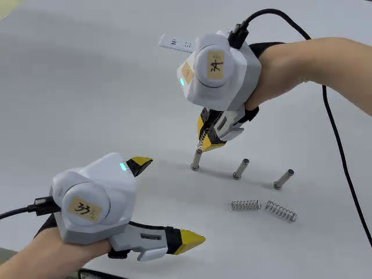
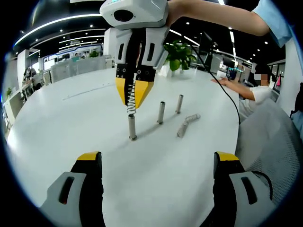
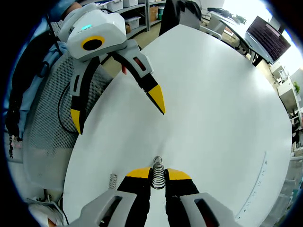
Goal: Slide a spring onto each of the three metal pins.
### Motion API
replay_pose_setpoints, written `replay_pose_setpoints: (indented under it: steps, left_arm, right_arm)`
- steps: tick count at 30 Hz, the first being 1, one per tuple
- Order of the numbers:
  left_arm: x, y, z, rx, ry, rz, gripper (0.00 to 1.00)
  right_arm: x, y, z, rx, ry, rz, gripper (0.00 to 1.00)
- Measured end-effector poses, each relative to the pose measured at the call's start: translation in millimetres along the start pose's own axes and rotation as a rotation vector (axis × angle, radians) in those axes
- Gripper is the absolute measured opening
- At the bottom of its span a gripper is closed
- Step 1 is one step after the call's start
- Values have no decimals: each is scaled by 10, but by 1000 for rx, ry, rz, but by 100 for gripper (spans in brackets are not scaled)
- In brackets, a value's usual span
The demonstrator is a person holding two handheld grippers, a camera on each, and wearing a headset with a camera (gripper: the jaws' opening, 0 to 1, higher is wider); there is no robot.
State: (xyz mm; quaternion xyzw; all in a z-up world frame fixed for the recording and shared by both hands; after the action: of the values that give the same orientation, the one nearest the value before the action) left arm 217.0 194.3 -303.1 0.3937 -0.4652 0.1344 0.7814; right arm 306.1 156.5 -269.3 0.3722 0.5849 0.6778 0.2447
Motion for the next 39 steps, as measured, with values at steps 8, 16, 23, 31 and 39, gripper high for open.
replay_pose_setpoints:
  steps: [8,16,23,31,39]
  left_arm:
    - [-15,5,-6,0,8,-2,96]
    - [-42,11,-24,5,16,-6,95]
    - [-50,14,-29,7,20,-9,94]
    - [-60,23,-35,11,27,-10,93]
    - [-77,51,-59,19,32,-13,93]
  right_arm:
    - [-4,-21,2,6,7,-9,8]
    - [-22,-54,12,10,12,-15,8]
    - [-7,-78,4,12,16,-14,8]
    - [-13,-171,-19,24,21,-26,8]
    - [-28,-292,-25,35,33,-45,8]
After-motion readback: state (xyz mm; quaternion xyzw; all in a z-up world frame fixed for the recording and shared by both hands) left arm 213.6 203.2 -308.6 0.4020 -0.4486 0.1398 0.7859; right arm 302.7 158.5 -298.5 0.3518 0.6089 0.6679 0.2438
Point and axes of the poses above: the centre of the closed fingertips' face, and the gripper's own axes: y roughly backward along the fingers, z roughly to its right, x roughly out of its top, the point moved 3 cm from there along y, roughly backward along the fingers, and after that the axes turned 10 degrees about y, right-handed, at the moved point
